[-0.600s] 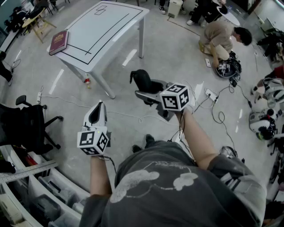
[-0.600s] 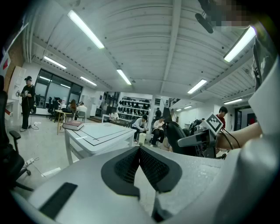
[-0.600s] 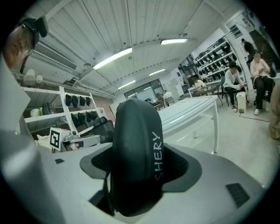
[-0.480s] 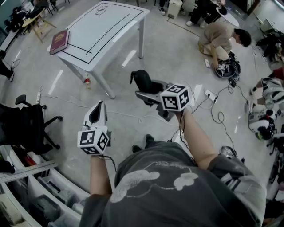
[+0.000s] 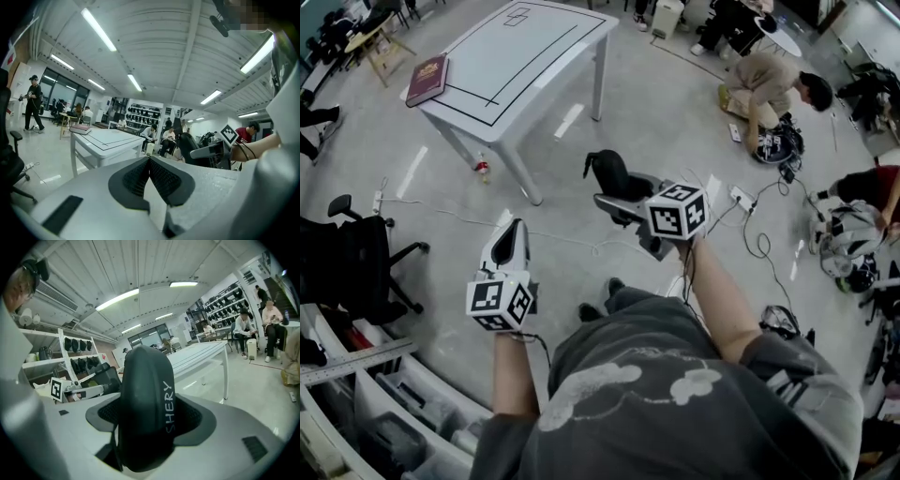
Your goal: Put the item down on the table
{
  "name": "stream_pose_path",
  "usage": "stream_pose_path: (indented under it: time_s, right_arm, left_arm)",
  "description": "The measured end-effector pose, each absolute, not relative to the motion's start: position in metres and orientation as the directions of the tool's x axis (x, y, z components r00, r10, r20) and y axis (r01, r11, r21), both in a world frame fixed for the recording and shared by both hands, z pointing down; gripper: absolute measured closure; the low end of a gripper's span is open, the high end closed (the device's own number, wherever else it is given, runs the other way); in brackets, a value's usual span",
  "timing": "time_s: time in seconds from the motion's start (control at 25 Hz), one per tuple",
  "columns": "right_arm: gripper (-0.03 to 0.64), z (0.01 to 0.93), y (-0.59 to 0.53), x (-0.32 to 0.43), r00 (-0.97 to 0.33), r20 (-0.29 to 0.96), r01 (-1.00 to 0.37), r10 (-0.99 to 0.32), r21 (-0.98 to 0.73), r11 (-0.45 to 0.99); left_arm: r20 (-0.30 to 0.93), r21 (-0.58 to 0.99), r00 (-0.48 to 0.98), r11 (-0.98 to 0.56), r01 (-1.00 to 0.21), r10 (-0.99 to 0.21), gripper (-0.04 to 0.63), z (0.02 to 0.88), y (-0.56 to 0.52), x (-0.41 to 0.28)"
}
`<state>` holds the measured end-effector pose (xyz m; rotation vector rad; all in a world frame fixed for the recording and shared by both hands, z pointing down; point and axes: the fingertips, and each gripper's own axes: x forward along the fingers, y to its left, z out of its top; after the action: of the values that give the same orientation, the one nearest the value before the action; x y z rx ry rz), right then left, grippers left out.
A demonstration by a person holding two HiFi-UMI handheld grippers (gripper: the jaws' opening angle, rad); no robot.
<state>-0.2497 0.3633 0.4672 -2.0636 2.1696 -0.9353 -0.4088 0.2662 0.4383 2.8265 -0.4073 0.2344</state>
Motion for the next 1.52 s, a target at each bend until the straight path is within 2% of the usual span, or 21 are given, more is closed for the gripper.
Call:
stream_pose_path:
  time_s: [0.28, 0.56, 1.08, 1.32, 1.52]
  right_arm:
    - [0.293, 0.479, 0.352, -0.227, -0.110, 0.393, -0.897, -0.913, -0.435, -0.080]
    - [0.291, 0.488, 0.315, -0.147, -0.126, 0.373, -0.887, -0.919, -0.458, -0.064]
    - [0.291, 0.489, 0.195, 0.060, -0.334, 0.384, -0.881, -0.861, -0.451, 0.141]
    - [0.291, 0.481, 0.163, 0.107, -0.397, 0.370, -0.871, -0.840, -0.441, 0.218]
    - [0.291, 0.482, 0.136, 0.116, -0.433, 0.364, -0.859, -0.824, -0.444, 0.255]
  left_arm:
    - [0.214, 0.251, 0.936, -0.910, -0.330, -0.280, 0.592, 0.447, 0.248, -0.406]
    - [0.230, 0.216, 0.920, -0.905, -0.366, -0.317, 0.592, 0.446, 0.215, -0.346]
    - [0.274, 0.186, 0.810, -0.798, -0.573, -0.518, 0.593, 0.433, 0.118, -0.158]
    - [0.245, 0.173, 0.784, -0.770, -0.614, -0.571, 0.593, 0.419, 0.104, -0.105]
    - [0.237, 0.161, 0.766, -0.754, -0.637, -0.597, 0.592, 0.416, 0.088, -0.093]
